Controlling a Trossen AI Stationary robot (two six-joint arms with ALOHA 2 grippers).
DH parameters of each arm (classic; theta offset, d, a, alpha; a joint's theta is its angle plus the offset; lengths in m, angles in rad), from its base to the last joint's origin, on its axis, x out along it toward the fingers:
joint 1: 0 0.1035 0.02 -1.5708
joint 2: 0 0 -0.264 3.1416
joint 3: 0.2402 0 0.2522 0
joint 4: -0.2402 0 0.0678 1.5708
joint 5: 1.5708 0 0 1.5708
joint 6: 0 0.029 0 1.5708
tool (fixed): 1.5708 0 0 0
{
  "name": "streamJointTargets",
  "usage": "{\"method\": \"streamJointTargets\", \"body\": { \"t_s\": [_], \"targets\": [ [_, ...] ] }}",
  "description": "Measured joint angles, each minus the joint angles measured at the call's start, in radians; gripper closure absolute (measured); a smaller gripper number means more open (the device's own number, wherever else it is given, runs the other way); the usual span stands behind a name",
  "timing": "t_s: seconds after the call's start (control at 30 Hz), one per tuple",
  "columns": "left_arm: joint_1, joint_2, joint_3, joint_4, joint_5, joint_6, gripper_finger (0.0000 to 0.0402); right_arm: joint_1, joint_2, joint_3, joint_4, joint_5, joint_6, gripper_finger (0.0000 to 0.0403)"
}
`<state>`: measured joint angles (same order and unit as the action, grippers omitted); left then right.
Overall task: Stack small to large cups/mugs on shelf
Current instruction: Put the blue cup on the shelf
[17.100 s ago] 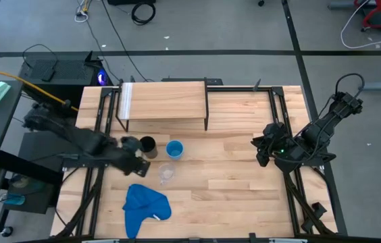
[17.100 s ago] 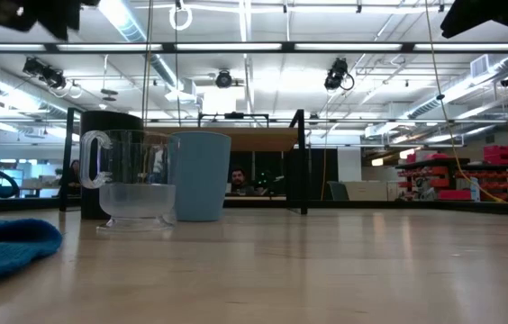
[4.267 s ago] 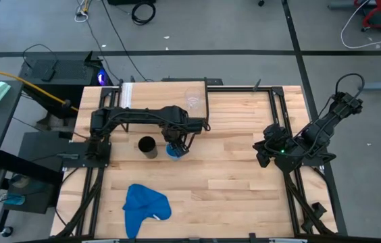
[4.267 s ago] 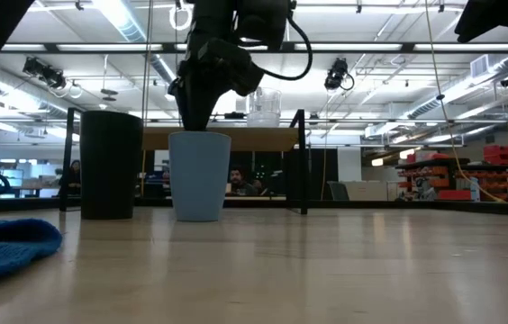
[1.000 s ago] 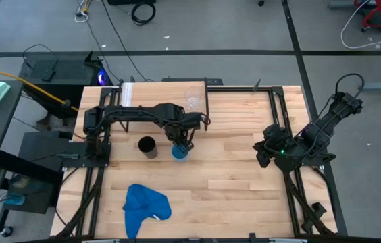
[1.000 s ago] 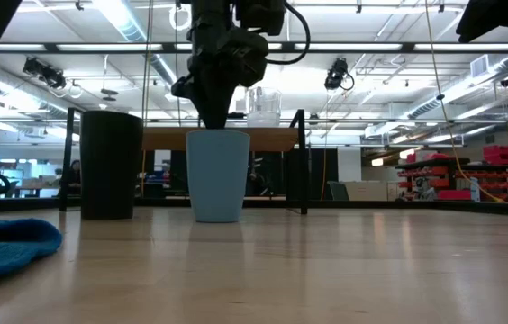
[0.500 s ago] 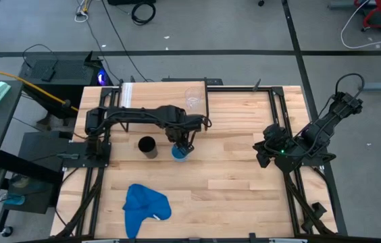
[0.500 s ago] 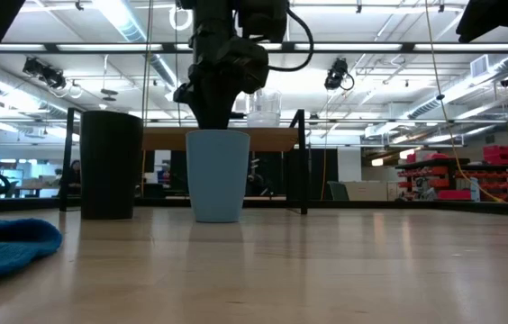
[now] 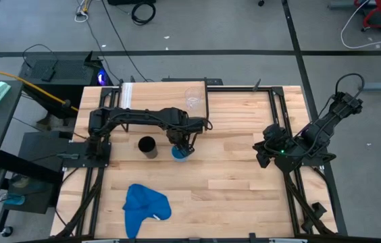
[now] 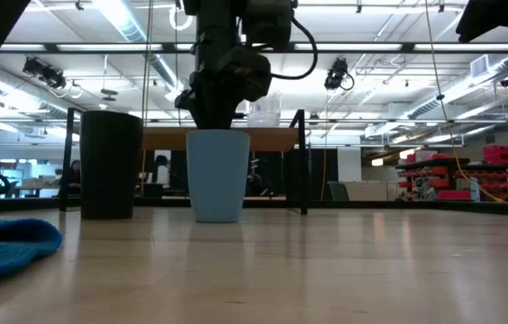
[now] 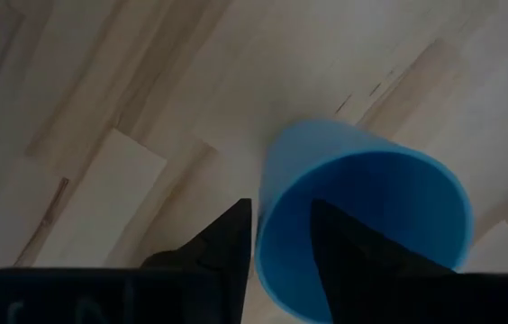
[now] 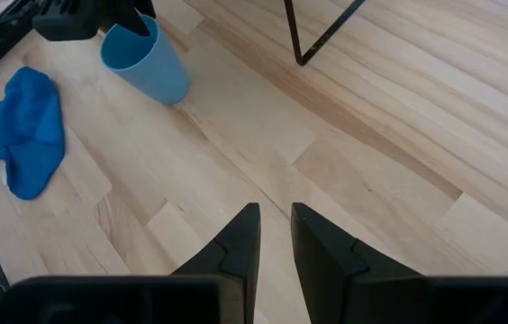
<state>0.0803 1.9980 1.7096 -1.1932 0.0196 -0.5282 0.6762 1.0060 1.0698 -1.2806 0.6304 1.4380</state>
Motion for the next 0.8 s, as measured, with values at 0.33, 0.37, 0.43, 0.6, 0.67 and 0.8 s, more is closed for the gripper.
{"method": "streamJointTargets", "body": {
  "t_s": [0.33,0.37,0.43,0.6,0.67,0.8],
  "targets": [
    [0.000,0.009,0.000,0.011,0.000,0.000,0.0283,0.000,0.005,0.000,0.004,0.000,0.000,0.0330],
    [0.000,0.012,0.000,0.009,0.000,0.000,0.0285,0.000,0.005,0.000,0.004,0.000,0.000,0.0330],
    [0.000,0.013,0.000,0.006,0.000,-0.001,0.0289,0.000,0.005,0.000,0.004,0.000,0.000,0.0330],
    [0.000,0.013,0.000,0.009,0.000,-0.002,0.0297,0.000,0.005,0.000,0.004,0.000,0.000,0.0330],
    [0.000,0.013,0.000,0.005,0.000,-0.002,0.0302,0.000,0.005,0.000,0.004,0.000,0.000,0.0330],
    [0.000,0.013,0.000,0.004,-0.009,-0.002,0.0318,0.000,0.005,0.000,0.004,0.000,0.000,0.0330]
  ]
}}
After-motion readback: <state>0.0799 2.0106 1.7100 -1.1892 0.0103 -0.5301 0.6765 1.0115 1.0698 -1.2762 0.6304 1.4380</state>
